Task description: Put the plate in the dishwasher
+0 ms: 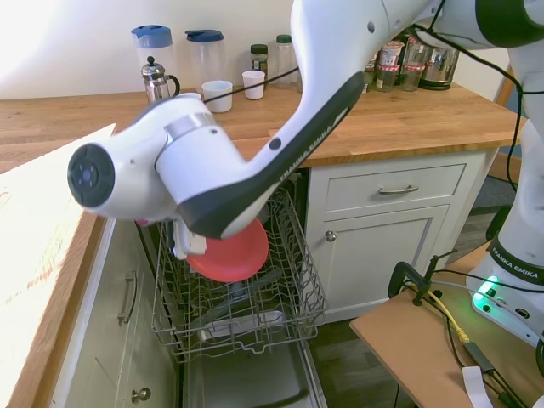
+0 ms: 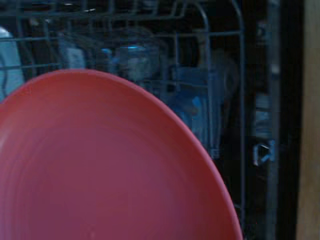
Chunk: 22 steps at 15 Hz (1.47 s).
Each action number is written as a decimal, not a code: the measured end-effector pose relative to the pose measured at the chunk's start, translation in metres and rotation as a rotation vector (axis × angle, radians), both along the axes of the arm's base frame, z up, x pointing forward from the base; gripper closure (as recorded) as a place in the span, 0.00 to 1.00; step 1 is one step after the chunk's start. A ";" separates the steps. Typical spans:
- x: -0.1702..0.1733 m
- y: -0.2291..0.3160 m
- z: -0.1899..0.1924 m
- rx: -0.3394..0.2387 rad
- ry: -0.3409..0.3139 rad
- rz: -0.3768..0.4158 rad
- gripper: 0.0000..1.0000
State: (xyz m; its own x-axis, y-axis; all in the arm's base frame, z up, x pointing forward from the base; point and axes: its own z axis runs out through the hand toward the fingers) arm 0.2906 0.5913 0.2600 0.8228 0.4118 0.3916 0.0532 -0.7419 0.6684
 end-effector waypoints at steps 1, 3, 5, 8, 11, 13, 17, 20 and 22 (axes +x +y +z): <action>-0.006 0.006 -0.015 -0.013 0.006 0.009 1.00; -0.013 0.018 -0.040 -0.028 0.013 0.019 1.00; -0.018 0.030 -0.055 -0.028 0.020 0.017 1.00; -0.031 0.043 -0.066 -0.031 0.047 -0.017 0.00; -0.040 0.048 -0.086 -0.056 0.100 -0.078 0.00; -0.033 0.047 -0.095 -0.071 0.117 -0.110 0.00; -0.027 0.048 -0.094 -0.091 0.206 -0.178 0.00; -0.020 0.045 -0.093 -0.109 0.264 -0.219 0.00; -0.020 0.047 -0.082 -0.115 0.315 -0.245 0.00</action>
State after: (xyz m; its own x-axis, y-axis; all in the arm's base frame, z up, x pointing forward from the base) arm 0.2709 0.6381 0.1785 0.9742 0.2155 0.0676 0.1000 -0.6798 0.7266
